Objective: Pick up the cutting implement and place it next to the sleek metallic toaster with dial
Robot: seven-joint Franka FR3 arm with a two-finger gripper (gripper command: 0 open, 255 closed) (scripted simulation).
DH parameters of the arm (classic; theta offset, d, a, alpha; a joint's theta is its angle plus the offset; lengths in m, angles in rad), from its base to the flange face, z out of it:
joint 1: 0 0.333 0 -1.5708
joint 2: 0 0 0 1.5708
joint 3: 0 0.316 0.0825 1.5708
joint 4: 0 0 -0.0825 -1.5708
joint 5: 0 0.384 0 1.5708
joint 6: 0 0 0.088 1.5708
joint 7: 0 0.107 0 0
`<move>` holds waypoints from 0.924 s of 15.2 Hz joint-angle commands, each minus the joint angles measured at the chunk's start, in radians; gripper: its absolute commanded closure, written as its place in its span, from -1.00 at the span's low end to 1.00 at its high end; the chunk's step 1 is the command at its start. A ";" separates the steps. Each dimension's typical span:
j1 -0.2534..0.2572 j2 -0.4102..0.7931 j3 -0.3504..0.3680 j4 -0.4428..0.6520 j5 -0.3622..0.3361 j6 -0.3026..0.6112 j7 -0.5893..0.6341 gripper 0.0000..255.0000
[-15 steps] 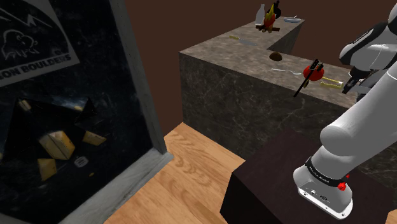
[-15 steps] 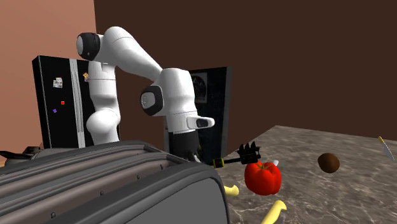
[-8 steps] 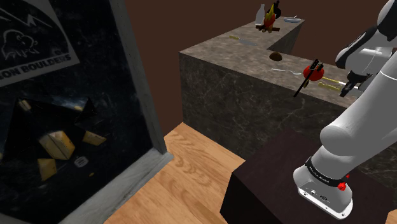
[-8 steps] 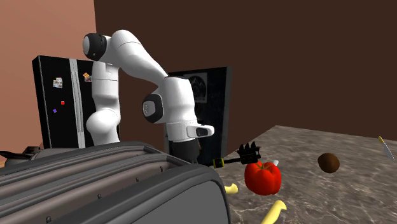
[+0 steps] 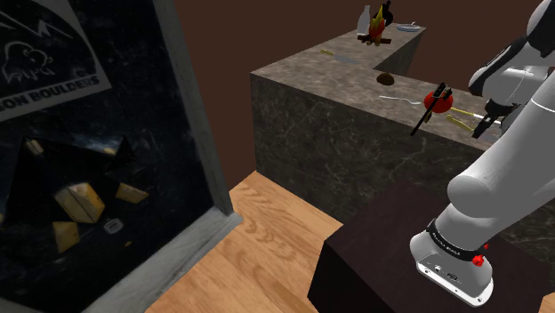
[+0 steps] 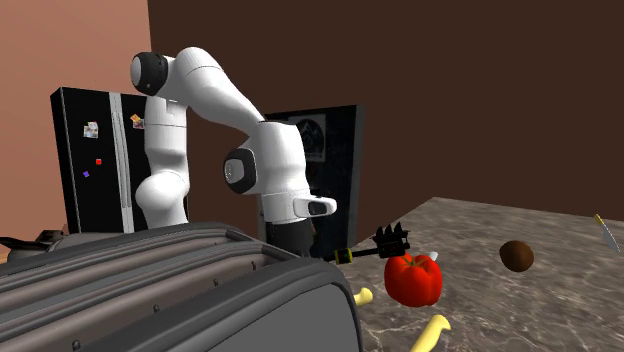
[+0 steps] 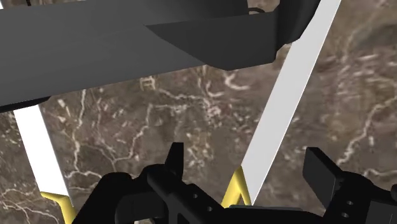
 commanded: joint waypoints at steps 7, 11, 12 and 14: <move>0.008 -0.185 0.001 0.014 -0.244 -0.132 0.174 -1.00; 0.006 -0.185 0.003 0.014 -0.244 -0.132 0.173 -1.00; 0.006 -0.185 0.003 0.014 -0.244 -0.132 0.173 -1.00; 0.006 -0.185 0.003 0.014 -0.244 -0.132 0.173 -1.00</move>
